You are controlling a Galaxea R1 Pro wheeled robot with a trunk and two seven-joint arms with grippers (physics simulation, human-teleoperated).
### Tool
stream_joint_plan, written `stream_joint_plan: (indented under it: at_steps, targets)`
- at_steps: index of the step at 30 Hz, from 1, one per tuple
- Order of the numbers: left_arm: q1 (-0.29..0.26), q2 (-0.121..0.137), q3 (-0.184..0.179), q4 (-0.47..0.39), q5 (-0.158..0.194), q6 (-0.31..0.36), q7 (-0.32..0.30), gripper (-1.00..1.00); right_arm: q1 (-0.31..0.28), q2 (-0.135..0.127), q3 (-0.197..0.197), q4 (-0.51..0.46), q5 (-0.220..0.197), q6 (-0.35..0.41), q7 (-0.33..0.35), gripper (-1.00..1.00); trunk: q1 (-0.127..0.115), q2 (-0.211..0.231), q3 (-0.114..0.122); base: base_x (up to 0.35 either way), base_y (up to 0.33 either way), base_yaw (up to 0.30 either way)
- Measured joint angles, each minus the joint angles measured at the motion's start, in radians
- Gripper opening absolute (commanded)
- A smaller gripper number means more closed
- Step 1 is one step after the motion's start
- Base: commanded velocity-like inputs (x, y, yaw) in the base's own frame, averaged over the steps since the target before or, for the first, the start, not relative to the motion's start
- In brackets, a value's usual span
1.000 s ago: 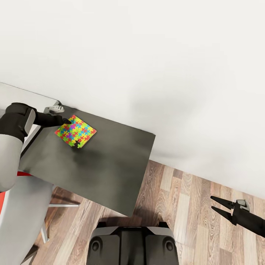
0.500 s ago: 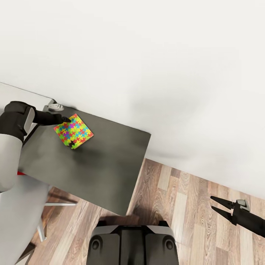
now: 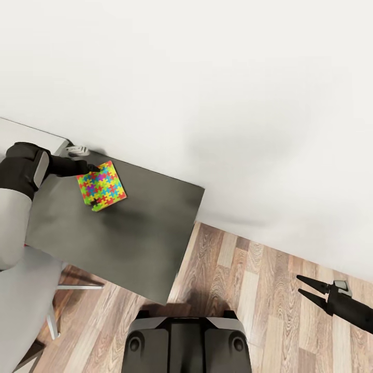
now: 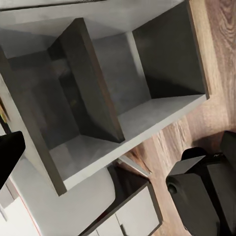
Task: Put all the toys in the child's room - the three board games (two on the bed and one on the table), the two jigsaw puzzles on the table, and the tennis ball on the table - inside the toy box on the table in the child's room.
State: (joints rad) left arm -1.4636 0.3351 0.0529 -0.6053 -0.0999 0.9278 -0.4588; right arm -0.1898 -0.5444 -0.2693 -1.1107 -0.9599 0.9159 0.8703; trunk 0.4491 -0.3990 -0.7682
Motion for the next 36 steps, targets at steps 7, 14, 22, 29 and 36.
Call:
stream_joint_plan:
  at_steps: [7, 14, 22, 29, 36]
  targets:
    - [0.014, 0.008, -0.012, -0.014, 0.013, -0.014, -0.016, 1.0, 0.0, 0.014, 0.003, 0.006, 0.001, -0.019, -0.016, 1.0, 0.0, 0.0, 0.0, 0.0, -0.009, 0.0]
    - [0.016, -0.008, -0.016, -0.025, -0.014, -0.025, -0.029, 1.0, 0.0, 0.028, -0.001, 0.007, 0.011, -0.019, -0.024, 1.0, 0.0, 0.0, 0.0, 0.0, 0.0, 0.0]
    - [0.017, -0.014, -0.021, -0.03, 0.029, -0.014, 0.019, 1.0, -0.001, 0.057, -0.01, 0.008, 0.031, -0.002, -0.061, 1.0, 0.0, 0.0, 0.0, 0.0, 0.0, 0.0]
    - [0.017, -0.014, -0.023, -0.031, 0.032, -0.017, 0.021, 1.0, -0.001, 0.058, -0.01, 0.008, 0.031, -0.003, -0.062, 1.0, 0.0, 0.0, 0.0, 0.0, 0.0, 0.0]
    - [0.017, -0.012, -0.023, -0.029, 0.035, -0.016, 0.02, 1.0, -0.001, 0.058, -0.008, 0.008, 0.031, -0.003, -0.062, 1.0, 0.0, 0.0, 0.0, 0.0, 0.0, 0.0]
